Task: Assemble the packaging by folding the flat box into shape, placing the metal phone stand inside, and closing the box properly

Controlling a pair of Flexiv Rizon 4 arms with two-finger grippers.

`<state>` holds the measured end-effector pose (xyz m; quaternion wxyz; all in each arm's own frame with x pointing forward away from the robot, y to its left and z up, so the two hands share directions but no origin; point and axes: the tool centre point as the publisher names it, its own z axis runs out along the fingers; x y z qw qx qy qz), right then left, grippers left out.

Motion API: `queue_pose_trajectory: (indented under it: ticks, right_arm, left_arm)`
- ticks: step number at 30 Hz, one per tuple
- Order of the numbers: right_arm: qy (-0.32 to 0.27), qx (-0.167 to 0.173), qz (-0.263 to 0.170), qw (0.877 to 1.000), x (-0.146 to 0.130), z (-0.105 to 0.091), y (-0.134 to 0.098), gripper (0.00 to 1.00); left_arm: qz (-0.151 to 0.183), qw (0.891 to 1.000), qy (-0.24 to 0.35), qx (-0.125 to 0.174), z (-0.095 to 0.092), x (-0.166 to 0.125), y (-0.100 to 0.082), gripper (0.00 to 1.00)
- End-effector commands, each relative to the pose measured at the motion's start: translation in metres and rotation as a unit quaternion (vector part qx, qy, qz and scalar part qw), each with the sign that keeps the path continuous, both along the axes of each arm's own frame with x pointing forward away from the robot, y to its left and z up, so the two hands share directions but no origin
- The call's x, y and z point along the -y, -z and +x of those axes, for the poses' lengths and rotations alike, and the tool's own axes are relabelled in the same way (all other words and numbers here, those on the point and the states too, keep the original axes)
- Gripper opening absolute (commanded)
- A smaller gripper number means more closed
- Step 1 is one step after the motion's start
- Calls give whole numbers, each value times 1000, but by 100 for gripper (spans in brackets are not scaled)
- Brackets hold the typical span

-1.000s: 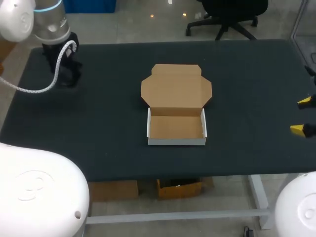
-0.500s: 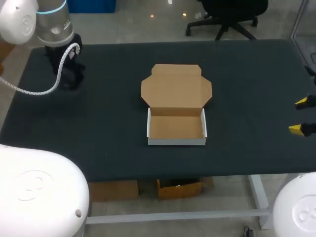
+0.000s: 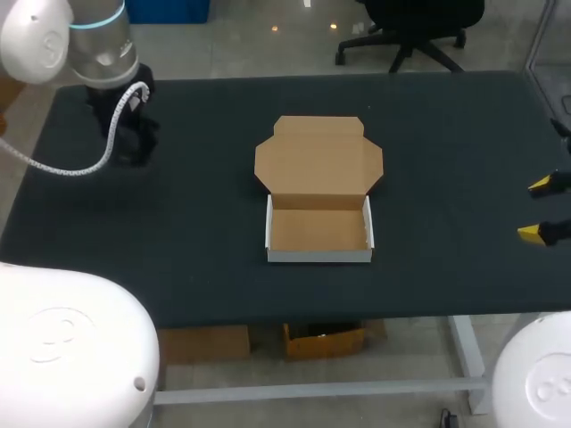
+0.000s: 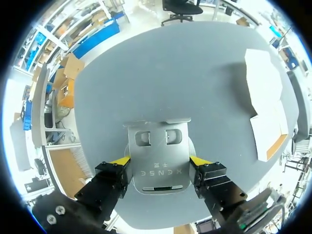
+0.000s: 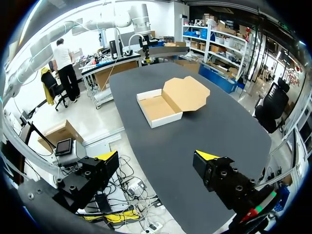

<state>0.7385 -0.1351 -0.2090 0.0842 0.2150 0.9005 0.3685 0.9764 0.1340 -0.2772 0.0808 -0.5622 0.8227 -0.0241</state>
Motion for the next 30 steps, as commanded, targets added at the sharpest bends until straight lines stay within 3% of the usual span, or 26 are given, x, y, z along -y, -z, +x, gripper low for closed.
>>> queue_pose_trajectory:
  ticks: [1, 15, 30]
  right_arm:
    - [-1, 1, 1, 1000, 1, -1, -1, 100]
    - [-1, 1, 1, 1000, 1, -1, -1, 100]
    - [-1, 1, 1, 1000, 1, -1, -1, 100]
  left_arm:
    - [4, 1000, 5, 1, -6, 10, -3, 0]
    - [-15, 999, 37, -6, -25, 39, -12, 0]
    - [-21, 998, 52, -7, -29, 80, -11, 0]
